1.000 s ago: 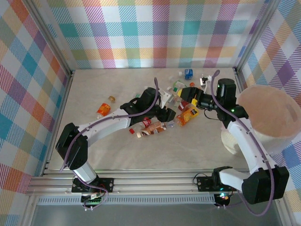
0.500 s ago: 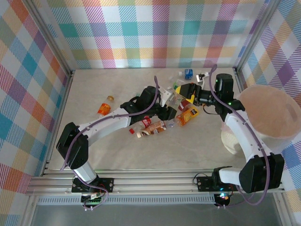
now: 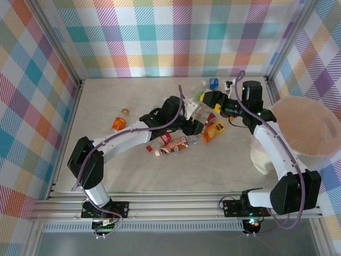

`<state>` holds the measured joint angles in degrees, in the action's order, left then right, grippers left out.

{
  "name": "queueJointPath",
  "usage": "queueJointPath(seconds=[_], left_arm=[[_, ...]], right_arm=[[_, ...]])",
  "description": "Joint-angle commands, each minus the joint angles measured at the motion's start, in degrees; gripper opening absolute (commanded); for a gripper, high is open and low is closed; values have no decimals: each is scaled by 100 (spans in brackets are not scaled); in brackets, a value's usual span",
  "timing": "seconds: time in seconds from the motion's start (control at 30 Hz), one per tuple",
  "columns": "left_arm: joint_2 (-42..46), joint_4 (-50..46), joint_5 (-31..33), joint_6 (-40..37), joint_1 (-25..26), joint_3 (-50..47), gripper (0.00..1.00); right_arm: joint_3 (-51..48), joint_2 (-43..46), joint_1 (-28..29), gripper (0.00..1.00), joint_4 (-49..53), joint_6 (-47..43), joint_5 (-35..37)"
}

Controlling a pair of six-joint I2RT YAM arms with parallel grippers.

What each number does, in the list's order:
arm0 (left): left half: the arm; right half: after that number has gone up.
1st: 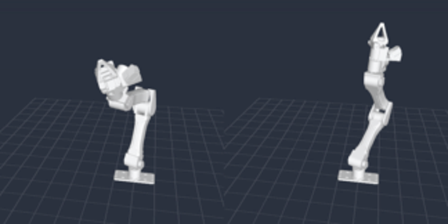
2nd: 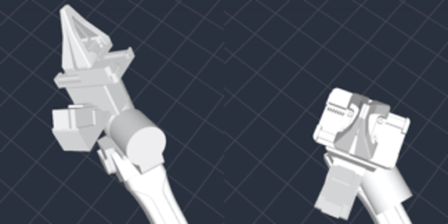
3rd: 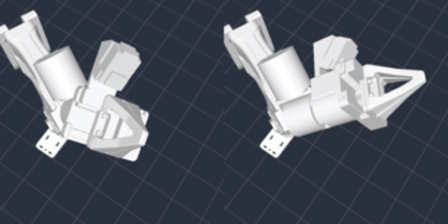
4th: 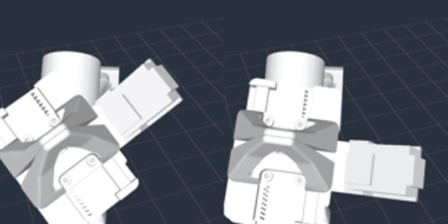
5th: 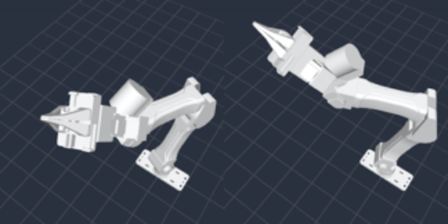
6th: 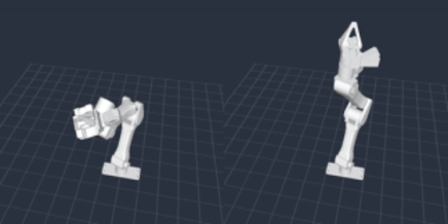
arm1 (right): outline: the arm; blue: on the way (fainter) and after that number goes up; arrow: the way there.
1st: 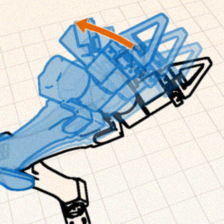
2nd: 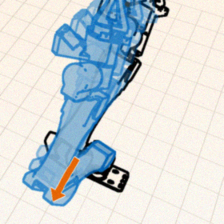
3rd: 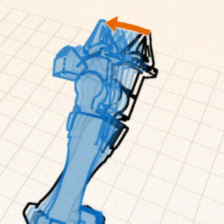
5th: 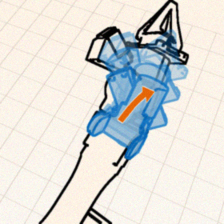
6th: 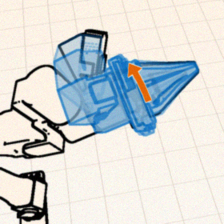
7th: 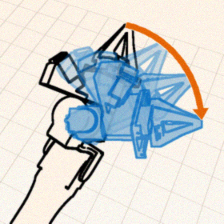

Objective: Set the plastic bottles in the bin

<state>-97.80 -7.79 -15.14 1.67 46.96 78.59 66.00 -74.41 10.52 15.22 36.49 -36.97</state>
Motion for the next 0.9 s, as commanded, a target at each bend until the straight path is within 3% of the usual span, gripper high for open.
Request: queueJointPath(seconds=[0.0,0.17,0.37,0.63,0.77,0.87], left_arm=[[75,345,-174,-128,48,160,48],[183,506,-348,5,-29,27,48],[191,696,-473,9,-29,-36,51],[62,640,-529,-212,-10,118,53],[55,669,-495,-263,-17,161,55],[15,437,-499,-240,-19,358,57]], right_arm=[[33,-3,29,90,148,-129,12],[-128,21,28,83,-202,-98,-453],[62,-314,29,73,90,28,-585],[257,-732,46,72,292,109,-1034],[336,-753,55,59,194,119,-1258],[472,-607,54,48,494,-199,-836]])
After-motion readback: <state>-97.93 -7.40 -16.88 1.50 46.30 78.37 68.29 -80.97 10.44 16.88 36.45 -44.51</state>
